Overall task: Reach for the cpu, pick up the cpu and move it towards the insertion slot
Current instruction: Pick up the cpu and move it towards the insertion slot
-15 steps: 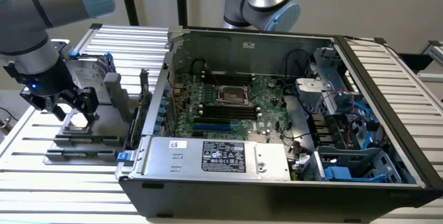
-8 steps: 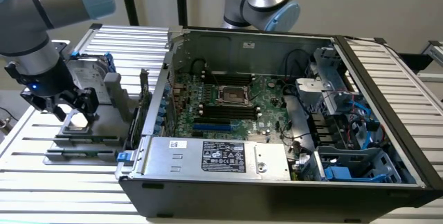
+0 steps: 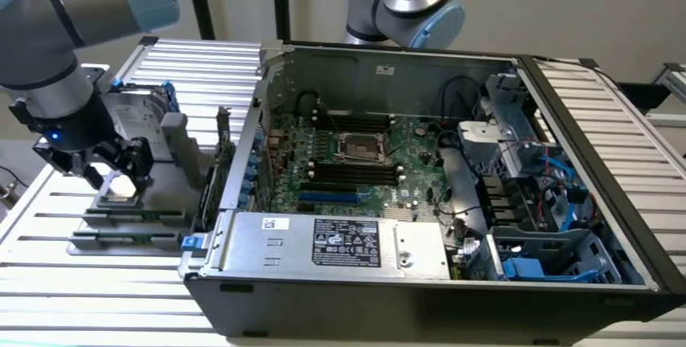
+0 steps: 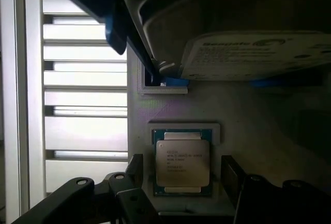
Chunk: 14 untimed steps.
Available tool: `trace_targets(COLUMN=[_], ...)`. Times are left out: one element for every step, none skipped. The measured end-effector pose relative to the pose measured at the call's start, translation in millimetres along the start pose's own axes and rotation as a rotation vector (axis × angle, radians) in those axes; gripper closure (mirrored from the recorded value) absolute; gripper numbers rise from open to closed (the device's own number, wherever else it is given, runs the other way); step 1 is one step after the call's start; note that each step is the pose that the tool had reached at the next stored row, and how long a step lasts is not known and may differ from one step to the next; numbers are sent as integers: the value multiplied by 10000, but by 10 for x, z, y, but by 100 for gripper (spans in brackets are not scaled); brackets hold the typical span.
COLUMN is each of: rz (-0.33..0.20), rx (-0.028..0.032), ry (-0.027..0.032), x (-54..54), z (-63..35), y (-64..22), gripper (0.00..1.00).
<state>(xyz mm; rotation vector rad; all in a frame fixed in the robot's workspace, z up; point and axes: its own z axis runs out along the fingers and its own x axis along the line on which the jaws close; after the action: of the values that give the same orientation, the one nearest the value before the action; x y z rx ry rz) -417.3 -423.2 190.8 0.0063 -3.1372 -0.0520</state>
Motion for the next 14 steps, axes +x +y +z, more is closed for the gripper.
trace_targets(rz=[0,0,1,1,0,0,0,0,1,0,0,0,0,0], rx=[0,0,0,0,0,-1,-2,-1,-1,1,1,0,0,0], ry=[0,0,1,1,-1,-2,-2,-2,0,1,2,0,0,0], x=[-1,-2,-3,-5,-9,-12,-15,-18,-19,-20,-21,-21,-21,-21], z=[3,7,10,12,15,18,20,22,23,24,26,29,31,34], y=[0,1,1,1,0,0,0,0,0,0,-1,0,-1,-1], gripper=[29,29,29,29,29,29,29,29,29,29,29,29,29,29])
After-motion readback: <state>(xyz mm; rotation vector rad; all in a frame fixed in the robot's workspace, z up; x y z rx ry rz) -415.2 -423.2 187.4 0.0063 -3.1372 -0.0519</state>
